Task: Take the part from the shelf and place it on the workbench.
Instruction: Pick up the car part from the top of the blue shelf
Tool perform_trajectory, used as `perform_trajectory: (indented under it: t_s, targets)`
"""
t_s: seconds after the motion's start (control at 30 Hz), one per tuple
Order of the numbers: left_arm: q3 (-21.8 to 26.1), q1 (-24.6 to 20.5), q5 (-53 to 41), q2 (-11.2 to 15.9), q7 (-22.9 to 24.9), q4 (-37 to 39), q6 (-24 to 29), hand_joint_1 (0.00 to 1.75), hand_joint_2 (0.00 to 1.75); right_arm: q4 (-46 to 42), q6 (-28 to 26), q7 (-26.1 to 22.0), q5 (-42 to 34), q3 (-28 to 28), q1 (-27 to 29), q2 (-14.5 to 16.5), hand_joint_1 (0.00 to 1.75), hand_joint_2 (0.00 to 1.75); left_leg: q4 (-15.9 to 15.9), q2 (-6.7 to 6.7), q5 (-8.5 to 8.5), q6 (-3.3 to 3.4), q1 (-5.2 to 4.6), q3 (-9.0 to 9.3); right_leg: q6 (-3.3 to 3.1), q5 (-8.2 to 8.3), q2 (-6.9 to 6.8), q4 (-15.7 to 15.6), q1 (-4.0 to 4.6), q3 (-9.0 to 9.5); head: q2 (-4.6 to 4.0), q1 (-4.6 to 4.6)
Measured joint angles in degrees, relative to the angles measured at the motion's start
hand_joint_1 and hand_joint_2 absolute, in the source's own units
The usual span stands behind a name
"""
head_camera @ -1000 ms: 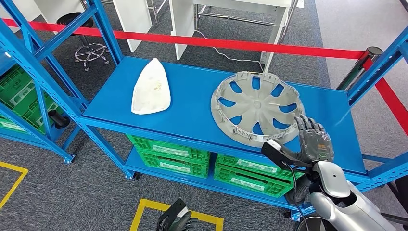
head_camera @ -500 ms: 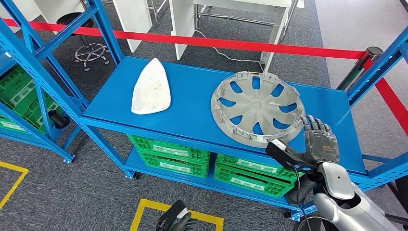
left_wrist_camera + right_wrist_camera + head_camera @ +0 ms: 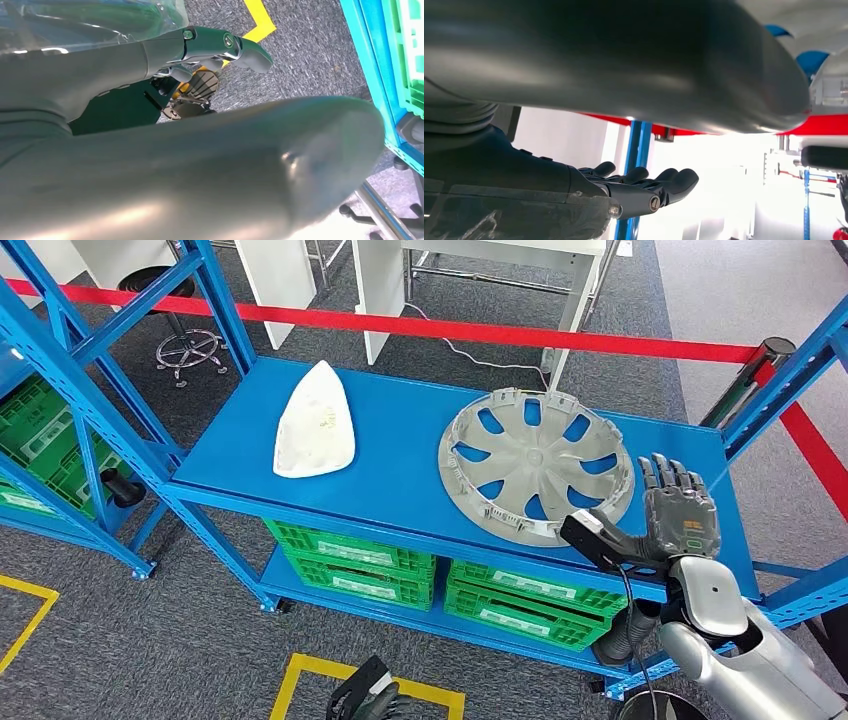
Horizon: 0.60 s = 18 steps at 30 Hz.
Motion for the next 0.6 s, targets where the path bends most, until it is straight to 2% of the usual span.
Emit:
perform_trajectory:
  t_s: [0.6]
  targets:
    - [-0.51, -0.30, -0.68, -0.02, 0.48, -0.01, -0.38, 0.00, 0.00, -2.40, 0.17, -0.96, 2.12, 0.54, -3.04, 1.45, 0.00, 0.00, 0.00, 0.00, 0.00, 0.00, 0.00, 0.01, 0.00, 0.00, -0.01, 0.01, 0.00, 0.02, -0.01, 0.01]
